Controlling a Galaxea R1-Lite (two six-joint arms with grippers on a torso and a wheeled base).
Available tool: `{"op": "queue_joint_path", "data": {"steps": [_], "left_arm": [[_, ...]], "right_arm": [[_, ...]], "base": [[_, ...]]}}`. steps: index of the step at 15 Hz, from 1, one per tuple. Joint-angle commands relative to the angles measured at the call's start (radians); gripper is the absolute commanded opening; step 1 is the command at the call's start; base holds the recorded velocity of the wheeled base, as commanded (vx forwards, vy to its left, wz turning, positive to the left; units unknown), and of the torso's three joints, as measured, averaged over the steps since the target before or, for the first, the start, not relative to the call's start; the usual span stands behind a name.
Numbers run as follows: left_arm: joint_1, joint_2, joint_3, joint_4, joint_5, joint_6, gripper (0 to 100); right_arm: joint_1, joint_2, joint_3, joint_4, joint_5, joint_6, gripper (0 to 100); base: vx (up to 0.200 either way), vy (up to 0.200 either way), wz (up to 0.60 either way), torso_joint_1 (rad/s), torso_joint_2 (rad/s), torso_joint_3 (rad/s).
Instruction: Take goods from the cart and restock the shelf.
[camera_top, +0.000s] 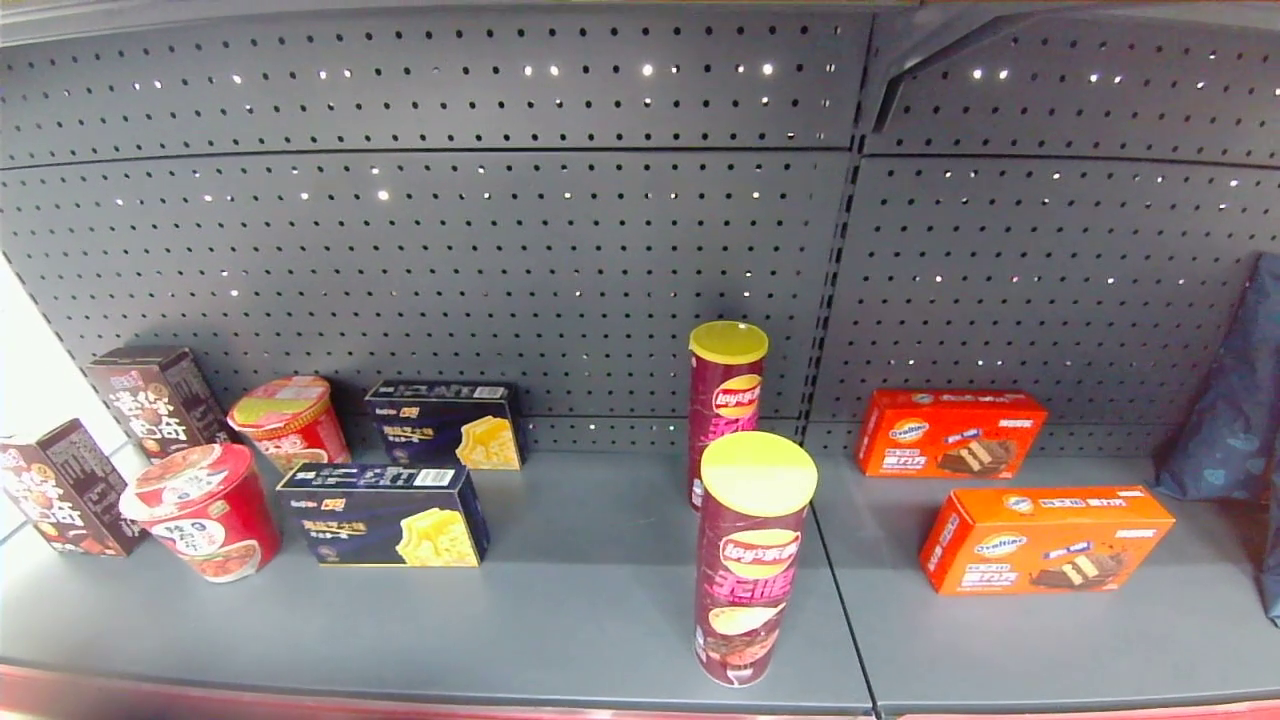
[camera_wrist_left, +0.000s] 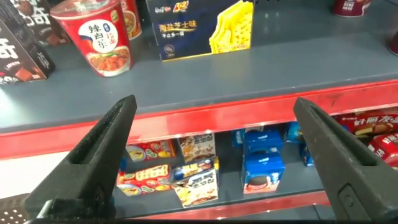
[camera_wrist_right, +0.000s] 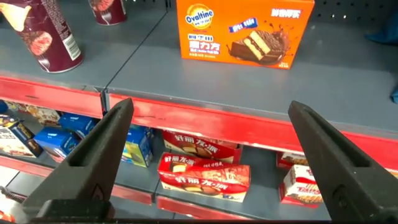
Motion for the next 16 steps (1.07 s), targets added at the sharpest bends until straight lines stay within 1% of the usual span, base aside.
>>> {"op": "queue_joint_path", "data": {"steps": [1, 3, 7, 16], "left_arm": [[0.000, 0.003, 0.000, 0.000, -0.004, 0.004, 100], [0.000, 0.003, 0.000, 0.002, -0.002, -0.007, 100], [0.000, 0.003, 0.000, 0.002, -0.002, -0.013, 100], [0.000, 0.003, 0.000, 0.002, -0.002, -0.016, 100]], "right_arm": [[0.000, 0.003, 0.000, 0.000, 0.000, 0.001, 100], [0.000, 0.003, 0.000, 0.000, 0.000, 0.001, 100], [0.000, 0.003, 0.000, 0.000, 0.000, 0.001, 100], [0.000, 0.003, 0.000, 0.000, 0.000, 0.001, 100]], "base": [[0.000, -0.200, 0.00, 0.002, -0.01, 0.002], [0.000, 0.000, 0.00, 0.000, 0.00, 0.000], [0.000, 0.000, 0.00, 0.000, 0.00, 0.000], [0.000, 0.000, 0.00, 0.000, 0.00, 0.000]]}}
